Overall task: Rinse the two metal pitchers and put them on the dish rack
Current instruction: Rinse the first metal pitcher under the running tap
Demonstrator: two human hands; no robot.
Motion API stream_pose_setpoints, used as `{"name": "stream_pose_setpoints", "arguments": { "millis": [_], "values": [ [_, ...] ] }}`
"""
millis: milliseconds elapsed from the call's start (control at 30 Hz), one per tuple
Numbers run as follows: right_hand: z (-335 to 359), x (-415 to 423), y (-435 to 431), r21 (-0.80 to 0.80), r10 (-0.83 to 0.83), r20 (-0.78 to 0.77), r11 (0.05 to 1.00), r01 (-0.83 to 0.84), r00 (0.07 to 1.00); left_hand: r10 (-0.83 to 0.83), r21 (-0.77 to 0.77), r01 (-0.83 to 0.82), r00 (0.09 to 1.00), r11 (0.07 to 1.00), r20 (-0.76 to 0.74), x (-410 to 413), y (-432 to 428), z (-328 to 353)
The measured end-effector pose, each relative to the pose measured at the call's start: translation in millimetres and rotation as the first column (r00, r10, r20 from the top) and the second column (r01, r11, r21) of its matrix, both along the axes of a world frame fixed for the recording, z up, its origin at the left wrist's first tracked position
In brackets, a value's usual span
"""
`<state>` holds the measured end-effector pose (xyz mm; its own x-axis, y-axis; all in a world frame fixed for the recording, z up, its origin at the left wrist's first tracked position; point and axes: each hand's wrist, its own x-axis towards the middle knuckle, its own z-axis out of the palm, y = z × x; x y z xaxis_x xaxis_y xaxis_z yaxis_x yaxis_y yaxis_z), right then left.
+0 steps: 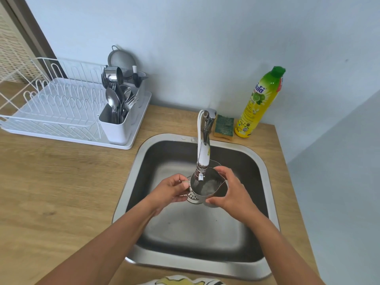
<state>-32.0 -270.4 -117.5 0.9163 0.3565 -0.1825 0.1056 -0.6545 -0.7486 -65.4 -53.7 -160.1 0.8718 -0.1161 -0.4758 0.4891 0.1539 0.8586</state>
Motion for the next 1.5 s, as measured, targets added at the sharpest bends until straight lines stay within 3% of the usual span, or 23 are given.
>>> {"name": "stream_pose_setpoints", "arguments": {
  "millis": [233, 400, 600, 733, 800, 867, 933, 1033, 1133, 1333, 1500],
  "values": [
    [-11.5, 11.2, 15.2, 0.042, -0.019, 0.062, 0.999, 0.016, 0.998, 0.174, 0.069, -0.182, 0.979, 0.981, 0.104, 3.7, 3.8, 7.2],
    [-18.0, 17.3, 30.6, 0.075, -0.019, 0.038, 0.997, 0.016, 0.999, 0.199, 0.294, -0.256, 0.957, 0.921, 0.210, -0.9, 14.8, 9.9],
    [-26.9, 24.0, 48.8, 0.186, 0.001, -0.143, 0.982, 0.026, 0.990, 0.114, 0.612, -0.307, 0.936, 0.728, 0.334, -9.6, 32.5, 31.2],
    [-32.6, 18.5, 53.7, 0.277, 0.067, -0.283, 0.961, 0.015, 0.957, -0.018, 0.807, -0.226, 0.960, 0.545, 0.281, -15.1, 43.1, 42.0],
    [-36.2, 13.3, 54.2, 0.293, 0.095, -0.331, 0.956, 0.007, 0.939, -0.044, 0.840, -0.183, 0.970, 0.511, 0.238, -18.0, 47.1, 39.4],
    [-39.6, 7.9, 51.9, 0.312, 0.104, -0.381, 0.950, 0.022, 0.919, -0.046, 0.827, -0.146, 0.978, 0.543, 0.202, -20.6, 50.2, 32.1],
    [-43.5, 3.1, 47.4, 0.330, 0.101, -0.427, 0.943, 0.051, 0.898, -0.020, 0.763, -0.117, 0.986, 0.636, 0.167, -23.3, 50.4, 23.4],
    [-44.8, -3.3, 40.1, 0.324, 0.072, -0.464, 0.941, 0.094, 0.883, 0.075, 0.552, -0.111, 0.993, 0.826, 0.088, -27.4, 42.0, 14.5],
    [-40.5, -5.8, 30.1, 0.282, 0.043, -0.458, 0.954, 0.100, 0.888, 0.094, 0.377, -0.084, 0.996, 0.922, -0.007, -28.7, 32.2, 7.1],
    [-22.4, -2.2, 6.4, 0.235, 0.044, -0.361, 0.971, 0.045, 0.932, 0.031, 0.148, -0.019, 0.997, 0.989, -0.075, -20.1, 16.7, 1.8],
    [-18.3, 6.7, 6.6, 0.259, 0.033, -0.282, 0.965, 0.043, 0.959, 0.054, 0.122, -0.056, 0.998, 0.991, 0.021, -9.0, 14.3, 7.9]
  ]
}}
